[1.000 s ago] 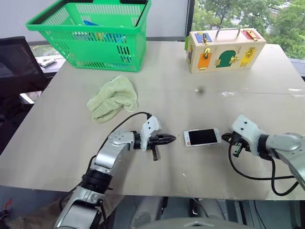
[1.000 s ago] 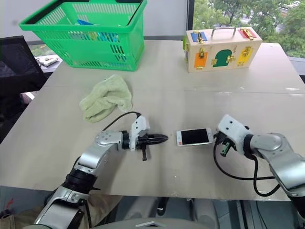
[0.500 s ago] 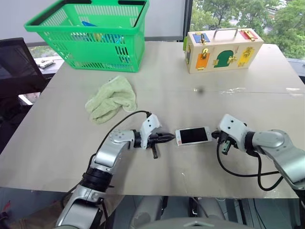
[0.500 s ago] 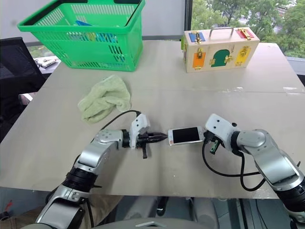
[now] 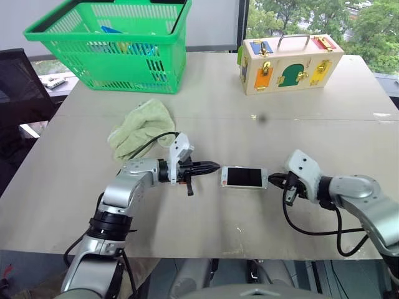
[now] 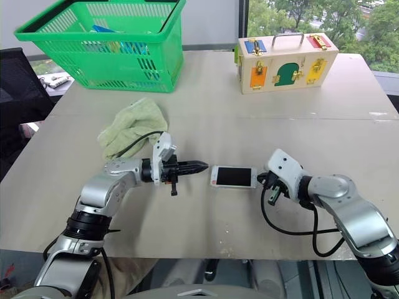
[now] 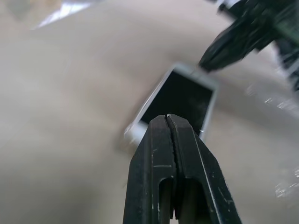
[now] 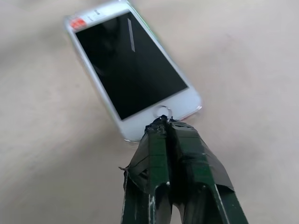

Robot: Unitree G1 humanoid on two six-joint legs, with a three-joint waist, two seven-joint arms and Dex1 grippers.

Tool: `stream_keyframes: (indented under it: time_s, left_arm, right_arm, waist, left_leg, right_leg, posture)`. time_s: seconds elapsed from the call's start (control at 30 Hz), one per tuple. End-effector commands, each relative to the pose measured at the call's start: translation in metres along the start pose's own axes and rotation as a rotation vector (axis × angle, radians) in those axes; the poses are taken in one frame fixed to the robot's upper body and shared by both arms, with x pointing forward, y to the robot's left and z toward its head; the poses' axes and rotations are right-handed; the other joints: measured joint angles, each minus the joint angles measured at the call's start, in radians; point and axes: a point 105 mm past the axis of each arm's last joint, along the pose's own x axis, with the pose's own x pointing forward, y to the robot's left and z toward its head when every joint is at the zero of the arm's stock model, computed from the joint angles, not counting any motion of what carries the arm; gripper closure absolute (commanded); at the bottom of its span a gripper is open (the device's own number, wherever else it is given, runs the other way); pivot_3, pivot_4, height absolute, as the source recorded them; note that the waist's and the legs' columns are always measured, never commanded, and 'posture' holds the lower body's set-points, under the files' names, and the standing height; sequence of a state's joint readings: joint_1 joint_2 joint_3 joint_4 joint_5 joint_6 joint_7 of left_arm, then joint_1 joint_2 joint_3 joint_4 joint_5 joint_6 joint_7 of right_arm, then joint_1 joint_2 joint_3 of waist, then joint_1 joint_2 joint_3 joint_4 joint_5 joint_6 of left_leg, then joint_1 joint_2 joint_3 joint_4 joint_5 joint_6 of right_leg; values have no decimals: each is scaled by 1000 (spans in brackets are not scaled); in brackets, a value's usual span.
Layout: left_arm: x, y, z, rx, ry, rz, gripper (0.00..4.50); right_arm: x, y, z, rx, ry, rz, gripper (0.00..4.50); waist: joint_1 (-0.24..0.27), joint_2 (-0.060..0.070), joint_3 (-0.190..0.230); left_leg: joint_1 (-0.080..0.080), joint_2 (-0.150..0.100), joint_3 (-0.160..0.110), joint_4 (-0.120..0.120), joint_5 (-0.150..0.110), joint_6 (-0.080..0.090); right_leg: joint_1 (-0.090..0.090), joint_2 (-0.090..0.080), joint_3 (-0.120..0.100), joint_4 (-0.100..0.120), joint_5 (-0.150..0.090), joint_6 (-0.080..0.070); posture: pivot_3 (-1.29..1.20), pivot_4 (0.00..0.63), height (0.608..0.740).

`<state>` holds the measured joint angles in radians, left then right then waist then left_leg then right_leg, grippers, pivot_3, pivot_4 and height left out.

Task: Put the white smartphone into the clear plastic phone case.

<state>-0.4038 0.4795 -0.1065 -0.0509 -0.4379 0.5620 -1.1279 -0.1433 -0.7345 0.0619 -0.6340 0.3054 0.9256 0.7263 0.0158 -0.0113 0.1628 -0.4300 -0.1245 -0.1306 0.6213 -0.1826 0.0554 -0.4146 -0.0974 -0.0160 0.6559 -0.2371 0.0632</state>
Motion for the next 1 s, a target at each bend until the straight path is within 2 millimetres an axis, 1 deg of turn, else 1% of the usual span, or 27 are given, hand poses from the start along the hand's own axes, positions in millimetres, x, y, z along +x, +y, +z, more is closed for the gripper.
stream_keyframes:
  time_s: [0.03,0.13,0.2,0.23,0.3,0.4,0.43,0.57,0.63,0.73,0.83,1.0]
  left_arm:
    - [16,-16,1,23,10,-56,4500]
    - [24,-12,-14,27,76,-18,4500]
    - [27,-9,-19,35,106,3,4500]
    - [27,-8,-22,41,121,4,4500]
    - [25,-8,-26,54,146,7,4500]
    - [23,-5,-30,66,166,19,4500]
    - [23,-4,-31,67,169,26,4500]
    - [24,-2,-37,70,174,41,4500]
    - [25,-3,-39,70,171,43,4500]
    - [27,-4,-43,67,170,52,4500]
    - [29,-3,-47,64,168,60,4500]
    - [32,-4,-42,65,156,67,4500]
  right_arm:
    - [-14,-4,21,8,-95,-29,4479]
    - [-11,0,32,24,-139,15,4479]
    - [-1,-2,35,35,-138,23,4479]
    - [5,-3,33,30,-114,28,4479]
    - [16,-7,25,48,-60,32,4479]
    - [27,-11,11,91,29,32,4479]
    - [31,-11,1,104,80,38,4479]
    - [37,-8,-29,140,214,44,4479]
    - [37,-5,-38,131,251,51,4479]
    - [37,0,-44,112,272,76,4479]
    - [38,0,-46,122,282,91,4479]
    - [39,-2,-56,109,372,113,4479]
  waist:
    - [0,0,0]
    - [-7,0,0]
    - [-8,0,0]
    - [-8,0,0]
    - [-6,0,0]
    - [-1,0,0]
    - [0,0,0]
    - [-1,-1,-1]
    - [0,-1,-3]
    - [1,-4,-6]
    - [1,-6,-8]
    - [0,-7,-14]
  left_leg:
    - [0,0,0,0,0,0]
    - [2,0,0,0,0,0]
    - [2,1,1,0,0,0]
    - [2,1,1,0,0,0]
    - [3,1,1,0,0,0]
    - [2,1,1,0,0,0]
    - [1,0,1,0,0,0]
    - [2,0,0,0,0,0]
    - [4,0,0,0,0,0]
    - [7,0,0,0,0,0]
    - [14,0,0,-2,-3,-3]
    - [16,0,0,-2,-3,-3]
  right_leg:
    - [0,0,0,0,0,0]
    - [0,0,0,1,0,0]
    - [0,0,0,2,0,0]
    - [0,1,0,2,0,0]
    - [0,1,0,2,0,0]
    - [0,1,0,2,0,0]
    - [0,0,0,1,0,-1]
    - [1,0,0,1,0,-1]
    - [2,0,0,1,0,0]
    - [5,0,0,1,0,0]
    - [12,0,0,-1,-3,3]
    - [13,0,0,-2,-5,1]
  posture:
    - [0,150,740]
    - [0,150,740]
    - [0,150,740]
    - [0,150,740]
    - [0,150,740]
    - [0,150,740]
    - [0,150,740]
    - [0,150,740]
    - [0,150,740]
    - [0,150,740]
    - [0,150,740]
    - [0,150,740]
